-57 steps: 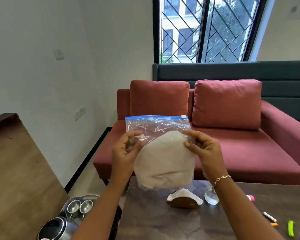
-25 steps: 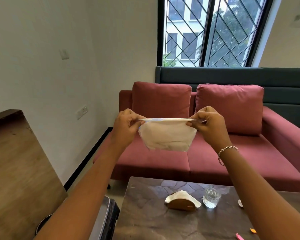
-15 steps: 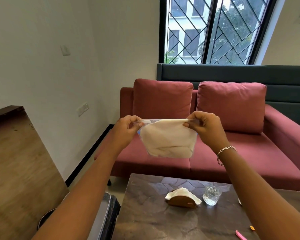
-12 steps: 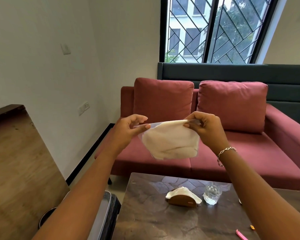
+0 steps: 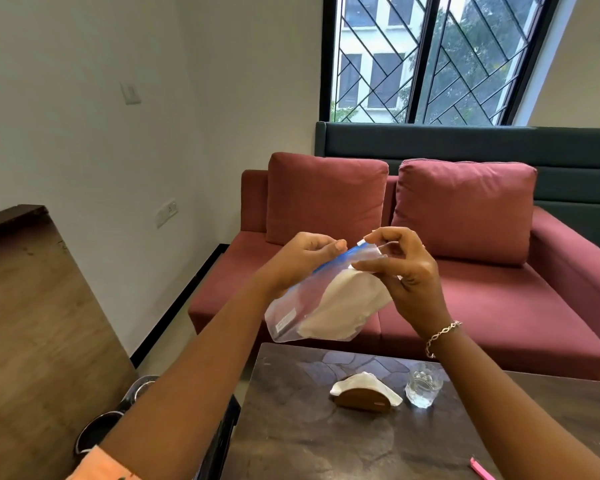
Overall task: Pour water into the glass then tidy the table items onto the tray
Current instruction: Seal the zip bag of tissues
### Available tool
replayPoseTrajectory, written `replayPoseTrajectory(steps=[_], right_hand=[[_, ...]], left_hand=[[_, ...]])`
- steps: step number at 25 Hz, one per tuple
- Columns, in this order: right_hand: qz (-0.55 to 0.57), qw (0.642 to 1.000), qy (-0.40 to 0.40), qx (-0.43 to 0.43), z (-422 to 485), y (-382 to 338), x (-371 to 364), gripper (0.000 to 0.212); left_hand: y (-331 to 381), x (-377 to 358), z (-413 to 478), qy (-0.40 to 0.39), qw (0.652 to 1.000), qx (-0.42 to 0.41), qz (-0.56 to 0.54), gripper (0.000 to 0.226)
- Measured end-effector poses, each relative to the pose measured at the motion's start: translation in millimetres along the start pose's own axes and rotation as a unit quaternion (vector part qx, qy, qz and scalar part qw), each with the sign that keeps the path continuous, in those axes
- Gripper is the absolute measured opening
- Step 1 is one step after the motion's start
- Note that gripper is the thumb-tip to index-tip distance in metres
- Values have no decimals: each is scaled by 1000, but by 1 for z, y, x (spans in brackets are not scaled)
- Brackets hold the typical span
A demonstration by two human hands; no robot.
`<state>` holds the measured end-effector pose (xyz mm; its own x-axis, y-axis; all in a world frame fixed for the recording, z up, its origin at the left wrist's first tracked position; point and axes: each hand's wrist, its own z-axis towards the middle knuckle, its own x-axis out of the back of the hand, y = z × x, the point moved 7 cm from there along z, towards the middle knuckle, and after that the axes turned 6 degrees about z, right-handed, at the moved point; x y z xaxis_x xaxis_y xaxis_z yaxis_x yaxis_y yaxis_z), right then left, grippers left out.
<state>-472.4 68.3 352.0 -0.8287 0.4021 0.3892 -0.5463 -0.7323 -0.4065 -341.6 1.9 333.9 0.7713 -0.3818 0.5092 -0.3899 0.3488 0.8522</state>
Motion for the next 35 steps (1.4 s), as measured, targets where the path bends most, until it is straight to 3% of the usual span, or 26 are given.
replayPoseTrajectory(steps=[5, 9, 13, 16, 26, 32, 35], right_hand=[[-9, 1000, 5, 17, -8, -1, 3, 14], [39, 998, 16, -55, -11, 10, 8, 47], [166, 965, 71, -193, -4, 26, 11, 27], [233, 938, 93, -240, 1, 32, 6, 15], [322, 902, 118, -261, -7, 40, -6, 16], [364, 882, 116, -274, -12, 44, -9, 17], [341, 890, 119, -278, -13, 47, -9, 21]], left_hand=[[10, -8, 6, 24, 998, -5, -57, 21], [12, 1, 9, 105, 991, -41, -72, 15], [15, -1, 8, 125, 989, -74, -2, 11], [20, -7, 9, 126, 986, -97, 56, 12], [30, -14, 3, 144, 978, -134, 68, 18], [33, -18, 10, 97, 976, -145, 134, 23], [36, -19, 15, 80, 972, -152, 160, 22]])
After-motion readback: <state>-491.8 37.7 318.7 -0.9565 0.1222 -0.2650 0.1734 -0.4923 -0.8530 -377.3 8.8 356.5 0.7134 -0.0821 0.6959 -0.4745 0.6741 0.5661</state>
